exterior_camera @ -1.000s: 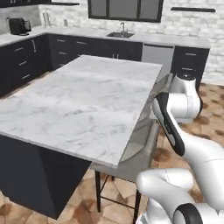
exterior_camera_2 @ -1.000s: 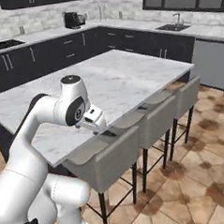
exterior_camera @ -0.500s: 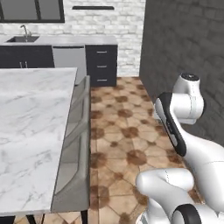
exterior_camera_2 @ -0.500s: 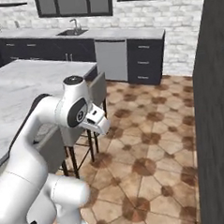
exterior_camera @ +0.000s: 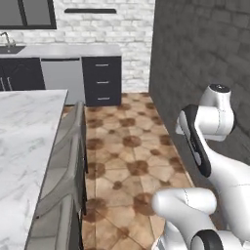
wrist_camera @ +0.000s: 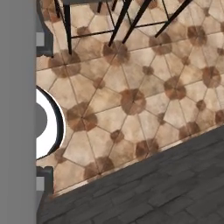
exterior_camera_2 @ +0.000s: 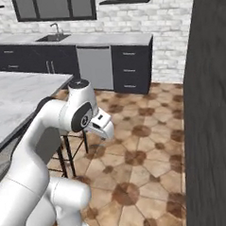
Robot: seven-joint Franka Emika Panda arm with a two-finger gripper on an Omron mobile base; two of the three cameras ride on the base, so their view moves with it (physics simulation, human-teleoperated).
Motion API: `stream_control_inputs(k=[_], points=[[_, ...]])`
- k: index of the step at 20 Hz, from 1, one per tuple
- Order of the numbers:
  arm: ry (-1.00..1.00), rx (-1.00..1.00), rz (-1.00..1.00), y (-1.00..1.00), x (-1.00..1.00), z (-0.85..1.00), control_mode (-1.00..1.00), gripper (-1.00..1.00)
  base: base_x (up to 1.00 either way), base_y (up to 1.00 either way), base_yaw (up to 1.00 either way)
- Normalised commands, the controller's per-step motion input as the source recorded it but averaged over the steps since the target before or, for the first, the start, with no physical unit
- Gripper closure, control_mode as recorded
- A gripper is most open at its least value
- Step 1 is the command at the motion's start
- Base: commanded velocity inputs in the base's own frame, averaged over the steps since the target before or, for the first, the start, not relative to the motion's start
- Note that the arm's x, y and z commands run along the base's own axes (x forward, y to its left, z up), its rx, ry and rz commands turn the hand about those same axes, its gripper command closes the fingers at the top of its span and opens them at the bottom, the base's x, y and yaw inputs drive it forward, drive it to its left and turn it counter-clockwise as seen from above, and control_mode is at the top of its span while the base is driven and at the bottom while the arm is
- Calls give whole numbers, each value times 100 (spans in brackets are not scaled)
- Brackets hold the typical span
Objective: Place one of the steaks on the plate and the other in the bowl. Then place the bowl in the fridge.
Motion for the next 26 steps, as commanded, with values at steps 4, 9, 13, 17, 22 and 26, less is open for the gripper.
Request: stream_control_inputs(k=[4, 9, 13, 17, 22, 26], points=[[0, 0, 0, 0, 0, 0, 100, -100, 100, -84, 28], [0, 0, 0, 0, 0, 0, 100, -100, 100, -8, 10], [0, 0, 0, 0, 0, 0, 100, -100, 100, -1, 7], [0, 0, 0, 0, 0, 0, 100, -100, 100, -2, 21], [0, 0, 0, 0, 0, 0, 100, -100, 100, -10, 33], [0, 0, 0, 0, 0, 0, 100, -100, 100, 0, 56]])
